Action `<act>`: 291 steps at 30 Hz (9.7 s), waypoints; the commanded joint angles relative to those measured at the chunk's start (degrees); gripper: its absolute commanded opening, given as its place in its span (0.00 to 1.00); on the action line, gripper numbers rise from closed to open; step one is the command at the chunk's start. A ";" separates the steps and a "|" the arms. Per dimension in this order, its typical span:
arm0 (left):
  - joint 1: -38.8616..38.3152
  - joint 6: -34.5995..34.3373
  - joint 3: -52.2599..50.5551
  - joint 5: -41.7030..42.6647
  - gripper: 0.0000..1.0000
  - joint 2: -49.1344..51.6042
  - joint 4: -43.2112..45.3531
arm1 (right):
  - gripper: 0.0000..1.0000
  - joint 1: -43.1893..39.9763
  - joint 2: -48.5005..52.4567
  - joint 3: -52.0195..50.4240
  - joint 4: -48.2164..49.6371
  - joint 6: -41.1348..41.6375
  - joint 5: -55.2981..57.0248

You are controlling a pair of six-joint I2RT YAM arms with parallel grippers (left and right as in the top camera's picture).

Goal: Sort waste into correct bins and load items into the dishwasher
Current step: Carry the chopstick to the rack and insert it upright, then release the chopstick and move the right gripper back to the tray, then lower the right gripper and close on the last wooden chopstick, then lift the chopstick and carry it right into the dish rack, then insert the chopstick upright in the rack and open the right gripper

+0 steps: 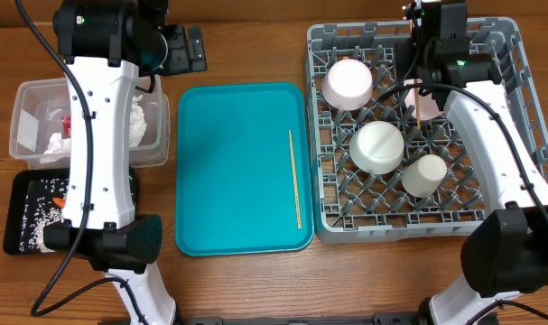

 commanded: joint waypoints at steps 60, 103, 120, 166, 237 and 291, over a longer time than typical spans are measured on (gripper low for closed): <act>-0.39 -0.57 1.11 0.63 1.00 -1.33 0.09 | 0.47 36.09 4.66 -8.72 -0.70 35.15 -4.94; -0.39 -0.57 1.11 0.63 1.00 -1.33 0.07 | 0.58 35.47 15.50 -11.85 -1.86 40.76 2.86; -0.39 -0.57 1.11 0.63 0.99 -1.33 0.07 | 0.43 35.47 16.31 -12.74 0.33 40.79 0.50; -0.39 -0.57 1.11 0.63 1.00 -1.33 0.07 | 0.27 35.47 16.33 -8.55 -11.74 40.54 -5.99; -0.39 -0.57 1.11 0.63 1.00 -1.33 0.07 | 0.04 6.80 2.80 8.46 -18.97 1.33 -5.95; -0.39 -0.57 1.11 0.63 1.00 -1.33 0.09 | 1.00 -1.55 1.79 11.26 -17.05 3.50 -19.85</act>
